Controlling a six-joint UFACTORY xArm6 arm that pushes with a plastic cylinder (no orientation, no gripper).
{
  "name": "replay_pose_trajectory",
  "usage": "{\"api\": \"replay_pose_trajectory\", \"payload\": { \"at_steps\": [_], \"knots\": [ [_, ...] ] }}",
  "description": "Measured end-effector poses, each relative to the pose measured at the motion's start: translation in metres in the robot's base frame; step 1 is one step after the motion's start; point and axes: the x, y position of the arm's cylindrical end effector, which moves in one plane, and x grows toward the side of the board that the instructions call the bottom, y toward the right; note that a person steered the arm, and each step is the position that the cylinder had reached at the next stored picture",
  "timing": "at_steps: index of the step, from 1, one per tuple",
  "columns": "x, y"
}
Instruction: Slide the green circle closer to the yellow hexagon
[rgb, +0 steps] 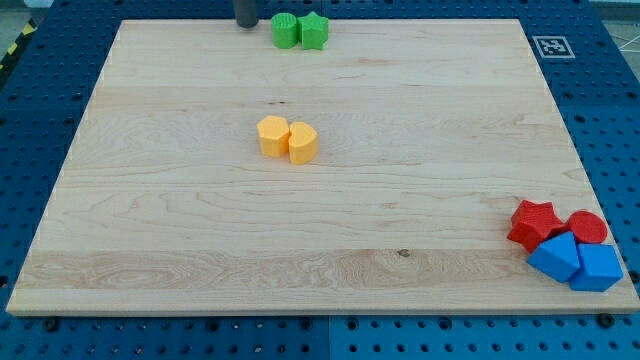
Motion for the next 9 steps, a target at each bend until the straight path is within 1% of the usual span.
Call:
{"api": "replay_pose_trajectory", "payload": {
  "at_steps": [2,3,4,7,9],
  "knots": [
    [0.001,0.025],
    [0.001,0.052],
    [0.003,0.063],
    [0.026,0.047],
    [0.055,0.047]
  ]
}}
